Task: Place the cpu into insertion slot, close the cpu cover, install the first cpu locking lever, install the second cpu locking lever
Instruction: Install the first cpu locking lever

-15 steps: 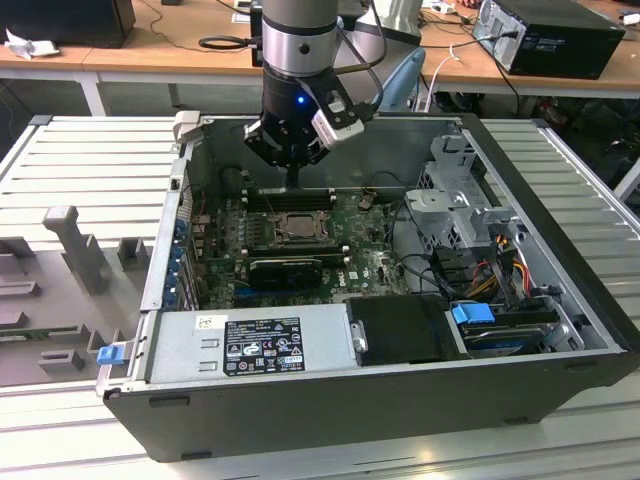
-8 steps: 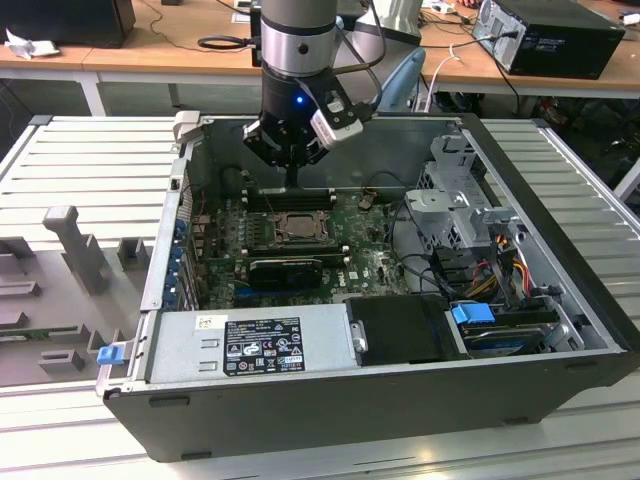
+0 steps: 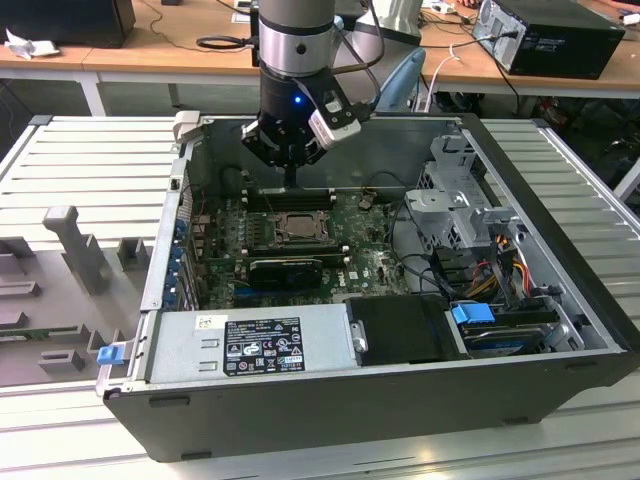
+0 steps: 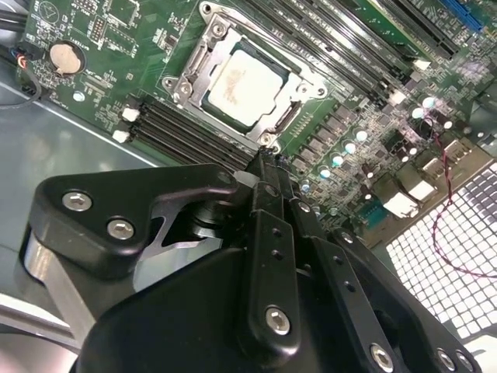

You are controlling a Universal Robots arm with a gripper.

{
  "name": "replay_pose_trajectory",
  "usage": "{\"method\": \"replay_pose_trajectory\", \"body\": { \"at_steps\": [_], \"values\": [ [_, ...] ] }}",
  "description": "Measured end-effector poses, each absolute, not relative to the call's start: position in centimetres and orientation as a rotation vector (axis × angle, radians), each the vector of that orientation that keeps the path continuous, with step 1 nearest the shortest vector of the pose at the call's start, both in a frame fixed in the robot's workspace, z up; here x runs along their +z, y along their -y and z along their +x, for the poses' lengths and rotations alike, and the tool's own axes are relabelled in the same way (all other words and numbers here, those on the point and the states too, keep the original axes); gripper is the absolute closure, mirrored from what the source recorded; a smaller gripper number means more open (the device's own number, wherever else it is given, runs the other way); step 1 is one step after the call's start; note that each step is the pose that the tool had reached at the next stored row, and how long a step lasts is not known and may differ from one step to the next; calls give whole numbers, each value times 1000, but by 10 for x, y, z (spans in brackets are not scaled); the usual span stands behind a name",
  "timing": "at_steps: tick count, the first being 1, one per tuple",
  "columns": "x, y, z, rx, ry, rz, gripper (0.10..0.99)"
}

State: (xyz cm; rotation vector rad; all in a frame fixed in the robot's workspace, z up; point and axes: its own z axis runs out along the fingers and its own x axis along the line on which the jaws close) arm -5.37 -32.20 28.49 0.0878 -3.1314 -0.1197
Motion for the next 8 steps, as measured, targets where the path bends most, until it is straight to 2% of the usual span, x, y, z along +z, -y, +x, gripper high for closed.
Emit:
{"method": "replay_pose_trajectory", "body": {
  "at_steps": [8],
  "values": [
    [280,322,-87,-120,3135,88,980]
  ]
}}
